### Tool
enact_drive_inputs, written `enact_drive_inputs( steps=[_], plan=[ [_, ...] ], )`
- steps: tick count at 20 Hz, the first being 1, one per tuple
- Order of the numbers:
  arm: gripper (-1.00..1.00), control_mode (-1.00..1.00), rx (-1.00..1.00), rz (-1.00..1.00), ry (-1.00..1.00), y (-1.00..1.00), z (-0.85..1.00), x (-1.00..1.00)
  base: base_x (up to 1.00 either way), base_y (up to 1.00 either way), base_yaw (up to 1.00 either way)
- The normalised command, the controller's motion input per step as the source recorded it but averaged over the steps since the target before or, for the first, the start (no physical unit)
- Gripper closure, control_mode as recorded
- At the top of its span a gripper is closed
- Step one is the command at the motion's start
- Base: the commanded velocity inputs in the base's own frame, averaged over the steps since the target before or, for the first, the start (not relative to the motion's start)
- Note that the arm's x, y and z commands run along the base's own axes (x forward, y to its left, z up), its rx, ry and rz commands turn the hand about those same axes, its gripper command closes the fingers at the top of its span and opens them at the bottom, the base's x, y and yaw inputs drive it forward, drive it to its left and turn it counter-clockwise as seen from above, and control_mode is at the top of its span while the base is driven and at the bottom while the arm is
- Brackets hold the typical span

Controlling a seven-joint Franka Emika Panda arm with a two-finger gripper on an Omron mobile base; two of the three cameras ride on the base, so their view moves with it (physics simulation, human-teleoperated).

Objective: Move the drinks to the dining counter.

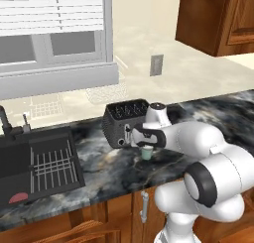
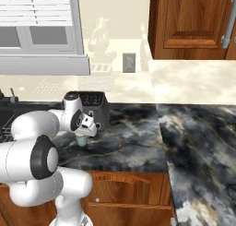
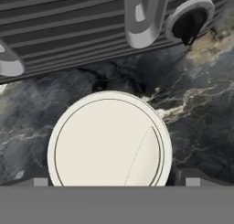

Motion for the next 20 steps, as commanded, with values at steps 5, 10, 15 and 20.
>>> enact_drive_inputs(
  steps=[5, 10, 15, 20],
  plan=[
    [-1.00, -1.00, 0.00, 0.00, 0.00, 0.00, -0.20, 0.02, 0.00, 0.00, 0.00],
    [1.00, -1.00, 0.00, 0.00, 0.00, 0.01, -0.25, 0.00, 0.00, 0.00, 0.00],
    [1.00, -1.00, 0.00, 0.00, 0.00, 0.00, -0.23, 0.00, 0.00, 0.00, 0.00],
    [1.00, -1.00, 0.00, 0.00, -0.09, -0.02, 0.21, -0.24, 0.00, 0.00, 0.00]
  ],
)
